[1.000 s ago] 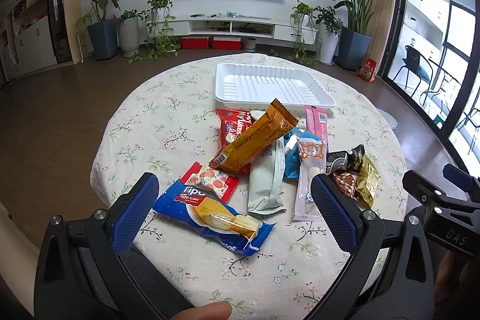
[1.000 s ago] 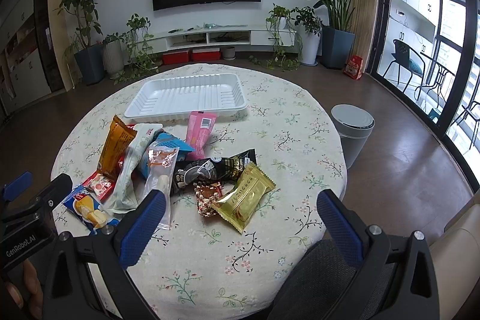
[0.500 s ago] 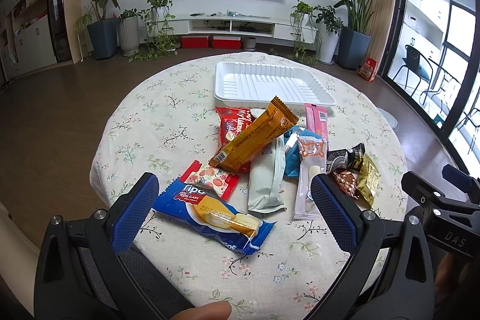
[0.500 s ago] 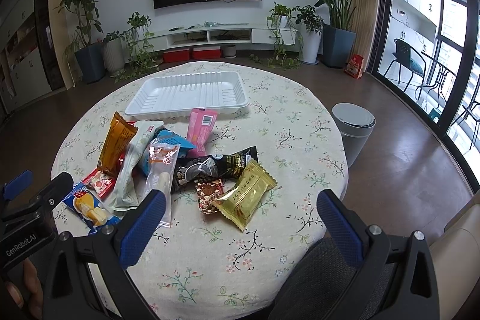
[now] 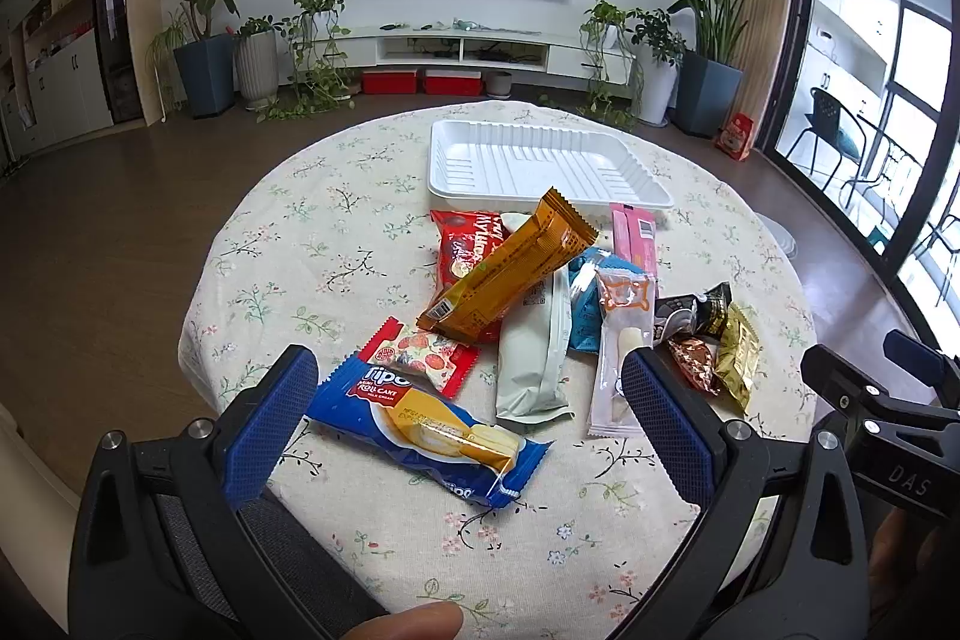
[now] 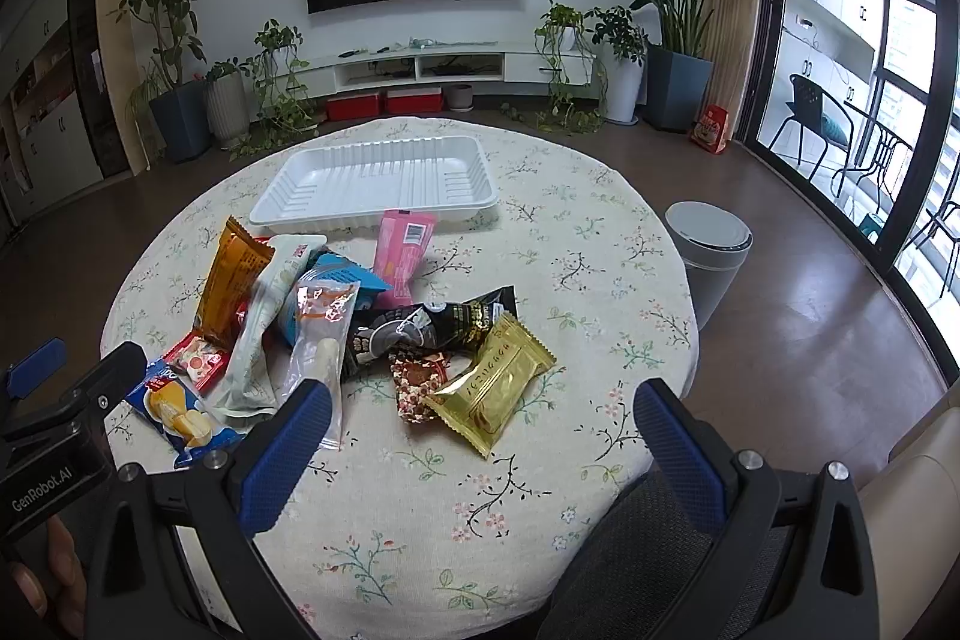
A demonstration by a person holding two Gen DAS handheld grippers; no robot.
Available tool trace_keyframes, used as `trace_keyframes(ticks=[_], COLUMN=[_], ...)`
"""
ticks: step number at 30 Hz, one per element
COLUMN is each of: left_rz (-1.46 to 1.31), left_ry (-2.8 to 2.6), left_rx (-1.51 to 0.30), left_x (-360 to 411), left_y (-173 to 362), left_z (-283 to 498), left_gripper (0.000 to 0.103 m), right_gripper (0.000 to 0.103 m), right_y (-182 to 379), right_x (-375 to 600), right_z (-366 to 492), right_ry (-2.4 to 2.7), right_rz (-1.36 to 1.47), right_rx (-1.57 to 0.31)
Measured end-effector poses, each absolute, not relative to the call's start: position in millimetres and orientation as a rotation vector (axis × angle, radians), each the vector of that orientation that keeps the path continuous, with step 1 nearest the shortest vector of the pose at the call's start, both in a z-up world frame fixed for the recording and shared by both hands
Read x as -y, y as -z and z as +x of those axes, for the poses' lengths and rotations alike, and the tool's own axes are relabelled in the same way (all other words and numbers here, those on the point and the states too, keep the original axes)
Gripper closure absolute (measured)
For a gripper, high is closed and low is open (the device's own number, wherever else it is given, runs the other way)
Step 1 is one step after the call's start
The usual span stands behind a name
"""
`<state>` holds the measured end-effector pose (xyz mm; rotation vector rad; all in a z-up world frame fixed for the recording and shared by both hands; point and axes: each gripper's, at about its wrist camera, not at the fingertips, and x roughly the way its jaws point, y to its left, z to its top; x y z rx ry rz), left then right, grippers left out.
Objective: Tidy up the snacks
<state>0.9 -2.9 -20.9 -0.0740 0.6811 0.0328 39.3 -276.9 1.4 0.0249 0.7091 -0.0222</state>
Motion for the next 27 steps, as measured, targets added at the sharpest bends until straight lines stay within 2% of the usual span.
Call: trace_keyframes(ticks=[13, 21, 22, 24, 27], left_rz=[-0.076, -0.22, -0.202, -0.159, -0.158], left_ry=[-0.014, 0.108, 0.097, 0.066, 0.062], left_rx=[-0.681, -0.644, -0.655, -0.792, -0.794], left_x=[0, -55, -60, -66, -81], left_y=[24, 35, 36, 43, 43], left_z=[1, -8, -10, -5, -1], left_gripper=[0.0, 0.0, 0.0, 0.0, 0.002], right_gripper=[0.0, 0.0, 0.001, 0.003, 0.006], right_y=[1, 8, 9, 8, 11], right_x=[277, 286, 286, 287, 288], right_z=[38, 33, 33, 45, 49], right_ry=[0.007, -0.089, -0.101, -0.122, -0.159], right_rz=[0.036, 0.1, 0.097, 0.087, 0.086], right_rx=[-0.725, -0.792, -0.802, -0.817, -0.844])
